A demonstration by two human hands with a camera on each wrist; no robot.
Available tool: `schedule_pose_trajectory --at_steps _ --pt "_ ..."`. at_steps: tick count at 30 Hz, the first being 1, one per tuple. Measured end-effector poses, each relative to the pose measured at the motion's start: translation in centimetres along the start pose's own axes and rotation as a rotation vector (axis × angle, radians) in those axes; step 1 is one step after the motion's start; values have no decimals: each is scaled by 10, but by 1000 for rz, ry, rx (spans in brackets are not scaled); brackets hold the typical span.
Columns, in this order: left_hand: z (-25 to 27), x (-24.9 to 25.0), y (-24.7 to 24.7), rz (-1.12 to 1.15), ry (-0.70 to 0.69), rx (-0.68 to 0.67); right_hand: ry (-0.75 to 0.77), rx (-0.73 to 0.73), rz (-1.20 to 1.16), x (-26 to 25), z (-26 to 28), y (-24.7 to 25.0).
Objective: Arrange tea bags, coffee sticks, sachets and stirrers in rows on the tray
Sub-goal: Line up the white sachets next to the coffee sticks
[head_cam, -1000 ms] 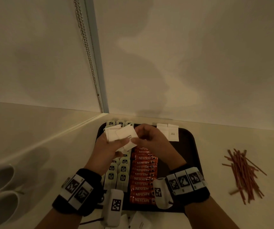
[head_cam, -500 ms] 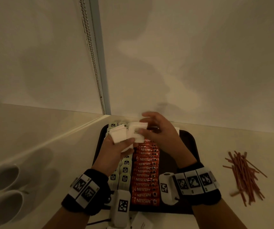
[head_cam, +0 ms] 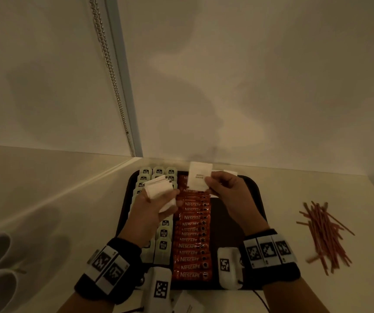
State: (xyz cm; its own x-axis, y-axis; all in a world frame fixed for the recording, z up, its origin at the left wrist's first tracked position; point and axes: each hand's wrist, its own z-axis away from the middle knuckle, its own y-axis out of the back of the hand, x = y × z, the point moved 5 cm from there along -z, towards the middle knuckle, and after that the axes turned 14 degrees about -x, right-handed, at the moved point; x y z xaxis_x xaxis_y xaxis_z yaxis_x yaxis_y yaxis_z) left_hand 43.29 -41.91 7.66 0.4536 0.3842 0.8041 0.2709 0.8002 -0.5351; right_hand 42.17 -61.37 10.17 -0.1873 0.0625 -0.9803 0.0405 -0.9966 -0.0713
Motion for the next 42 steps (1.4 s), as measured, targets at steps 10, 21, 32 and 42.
schedule_pose_trajectory --at_steps 10,21,32,42 --pt "-2 4 17 201 59 32 -351 445 494 92 -19 144" --pt "-1 1 18 267 114 -6 -455 417 672 103 -31 140" --pt "0 6 10 182 91 -33 -277 463 607 68 -31 104" --pt "3 20 7 -89 -83 88 12 -221 215 4 -5 -62"
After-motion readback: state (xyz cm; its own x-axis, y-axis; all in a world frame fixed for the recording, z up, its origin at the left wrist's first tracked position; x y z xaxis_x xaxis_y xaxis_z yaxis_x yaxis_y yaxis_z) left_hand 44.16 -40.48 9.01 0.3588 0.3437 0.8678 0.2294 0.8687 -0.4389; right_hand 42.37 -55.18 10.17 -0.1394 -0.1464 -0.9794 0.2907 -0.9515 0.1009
